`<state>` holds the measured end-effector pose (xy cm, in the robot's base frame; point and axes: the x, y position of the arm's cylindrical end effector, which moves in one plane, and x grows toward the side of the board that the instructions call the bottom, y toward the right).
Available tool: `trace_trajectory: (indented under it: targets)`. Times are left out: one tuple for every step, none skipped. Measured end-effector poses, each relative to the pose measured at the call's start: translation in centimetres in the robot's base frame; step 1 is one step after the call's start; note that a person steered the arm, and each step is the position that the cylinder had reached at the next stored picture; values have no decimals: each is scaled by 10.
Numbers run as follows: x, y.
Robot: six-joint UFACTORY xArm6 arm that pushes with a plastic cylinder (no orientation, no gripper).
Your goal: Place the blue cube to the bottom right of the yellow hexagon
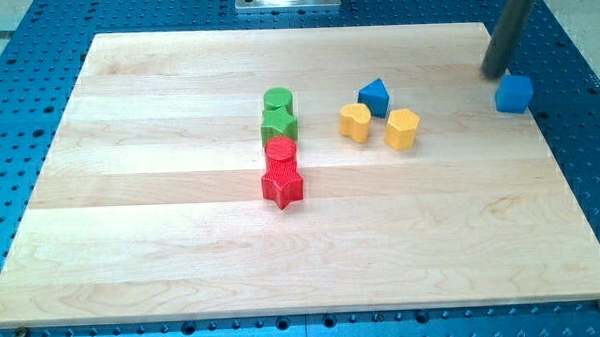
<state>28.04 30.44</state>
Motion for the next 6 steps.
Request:
trace_trajectory:
  targets:
    - [-1,41]
    - [39,37]
    - [69,-12]
    - [70,-62]
    - [75,-84]
    - [93,-70]
